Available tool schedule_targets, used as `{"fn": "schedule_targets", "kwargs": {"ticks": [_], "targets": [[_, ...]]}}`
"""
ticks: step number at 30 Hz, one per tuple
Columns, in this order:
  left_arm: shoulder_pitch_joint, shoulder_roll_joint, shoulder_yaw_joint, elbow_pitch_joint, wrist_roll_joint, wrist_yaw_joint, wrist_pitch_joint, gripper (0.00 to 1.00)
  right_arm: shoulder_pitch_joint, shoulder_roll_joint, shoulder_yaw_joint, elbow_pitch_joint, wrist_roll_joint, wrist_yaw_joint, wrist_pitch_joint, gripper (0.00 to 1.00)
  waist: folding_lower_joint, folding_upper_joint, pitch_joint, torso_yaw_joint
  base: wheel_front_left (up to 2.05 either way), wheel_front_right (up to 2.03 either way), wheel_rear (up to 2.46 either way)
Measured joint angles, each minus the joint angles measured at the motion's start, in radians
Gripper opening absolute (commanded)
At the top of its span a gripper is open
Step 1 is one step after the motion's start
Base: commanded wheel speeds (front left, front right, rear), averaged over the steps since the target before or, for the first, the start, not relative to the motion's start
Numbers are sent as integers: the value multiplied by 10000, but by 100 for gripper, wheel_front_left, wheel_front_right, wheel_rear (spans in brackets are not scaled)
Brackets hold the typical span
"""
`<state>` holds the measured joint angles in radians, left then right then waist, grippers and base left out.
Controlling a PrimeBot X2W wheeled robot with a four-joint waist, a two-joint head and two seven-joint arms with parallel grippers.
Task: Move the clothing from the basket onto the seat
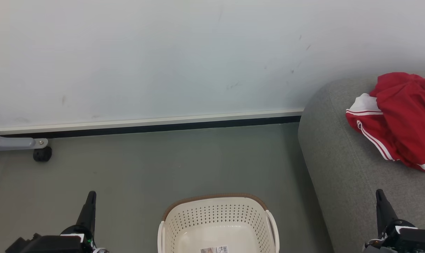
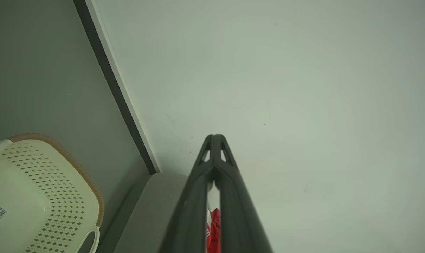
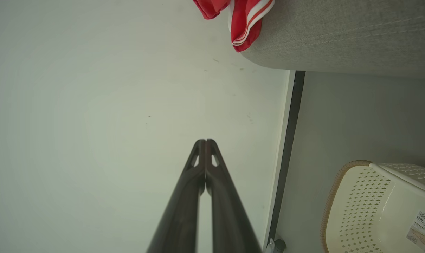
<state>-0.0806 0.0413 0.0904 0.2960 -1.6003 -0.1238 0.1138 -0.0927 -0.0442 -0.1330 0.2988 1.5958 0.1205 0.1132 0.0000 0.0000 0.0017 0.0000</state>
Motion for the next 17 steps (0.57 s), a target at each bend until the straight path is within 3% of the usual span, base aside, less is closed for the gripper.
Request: {"fn": "schedule_targets", "kwargs": {"ticks": [17], "targets": [[0,0,0,0,-2,0,0,0,0,0,0,-2,0,0,0,0,0,0,0,0,0,0,0]]}}
